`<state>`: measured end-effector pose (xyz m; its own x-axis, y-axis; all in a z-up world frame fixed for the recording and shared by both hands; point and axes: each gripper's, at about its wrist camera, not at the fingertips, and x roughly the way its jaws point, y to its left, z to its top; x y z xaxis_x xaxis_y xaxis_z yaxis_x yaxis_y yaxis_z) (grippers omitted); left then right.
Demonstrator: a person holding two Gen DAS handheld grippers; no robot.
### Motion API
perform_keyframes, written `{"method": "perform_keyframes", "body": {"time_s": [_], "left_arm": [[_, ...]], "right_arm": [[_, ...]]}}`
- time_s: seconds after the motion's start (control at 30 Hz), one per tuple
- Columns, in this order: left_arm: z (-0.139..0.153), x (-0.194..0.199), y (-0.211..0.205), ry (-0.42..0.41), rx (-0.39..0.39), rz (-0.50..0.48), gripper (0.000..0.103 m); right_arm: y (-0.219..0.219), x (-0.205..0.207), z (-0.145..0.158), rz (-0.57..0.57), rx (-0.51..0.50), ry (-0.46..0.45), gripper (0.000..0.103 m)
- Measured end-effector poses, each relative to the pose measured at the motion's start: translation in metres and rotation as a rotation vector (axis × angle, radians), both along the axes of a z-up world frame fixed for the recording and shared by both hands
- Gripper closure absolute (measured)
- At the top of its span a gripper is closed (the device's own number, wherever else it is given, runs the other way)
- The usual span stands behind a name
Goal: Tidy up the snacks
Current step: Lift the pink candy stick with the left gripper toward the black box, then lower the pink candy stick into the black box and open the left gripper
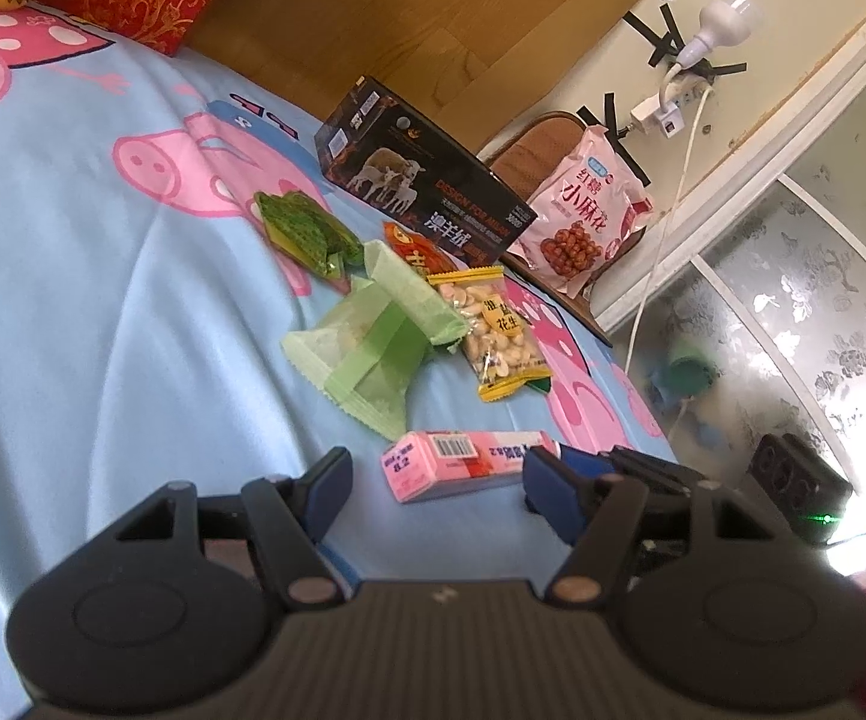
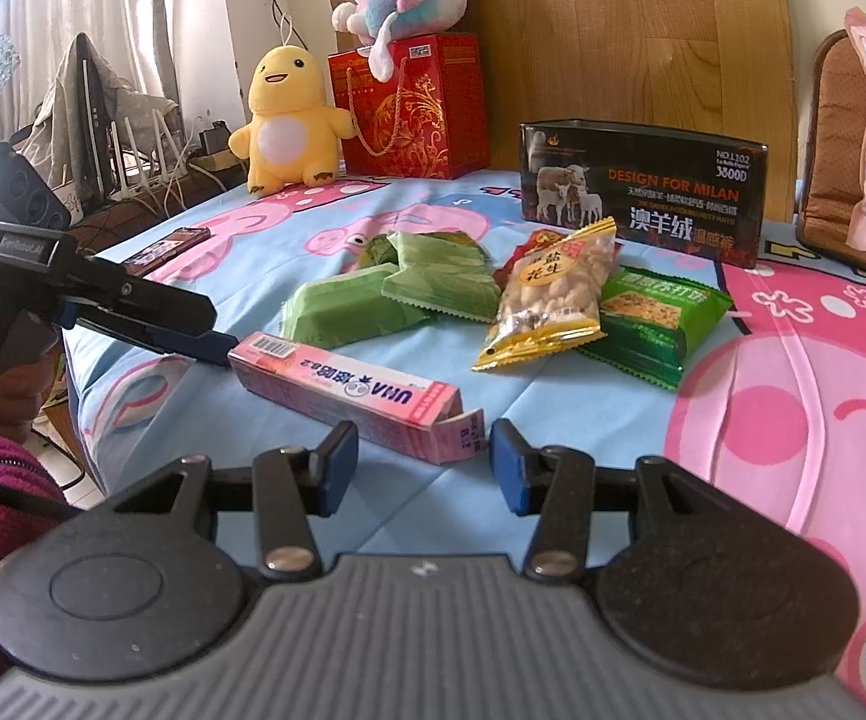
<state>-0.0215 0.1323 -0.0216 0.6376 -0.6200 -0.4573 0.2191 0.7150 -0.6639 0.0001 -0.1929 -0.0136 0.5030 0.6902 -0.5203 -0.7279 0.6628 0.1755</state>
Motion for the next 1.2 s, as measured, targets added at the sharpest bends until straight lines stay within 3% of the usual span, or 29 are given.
{"method": "perform_keyframes", "body": {"time_s": [0.3, 0.5, 0.63, 0.87, 1.03, 1.2], "left_arm": [[0.005, 0.001, -0.009, -0.020, 0.009, -0.032, 0.039], [-0.001, 0.006, -0.014, 0.013, 0.003, -0.048, 0.048], [0.002, 0.005, -0.018, 0.000, 0.029, -0.055, 0.051], [0.019, 0.007, -0.007, -0.046, -0.004, -0.040, 0.051], [0.049, 0.040, -0.015, -0.123, 0.061, -0.053, 0.051], [0.090, 0.107, -0.031, -0.248, 0.156, -0.072, 0.051]], "right_arm": [[0.000, -0.001, 0.000, 0.002, 0.002, 0.000, 0.052], [0.002, -0.001, 0.001, 0.006, 0.011, 0.002, 0.052], [0.005, -0.001, 0.001, 0.007, 0.023, 0.006, 0.056], [0.001, 0.000, 0.011, 0.010, 0.076, -0.015, 0.061], [0.002, 0.014, 0.024, -0.027, 0.104, -0.054, 0.061], [0.000, 0.055, 0.046, -0.113, 0.153, -0.138, 0.061]]}}
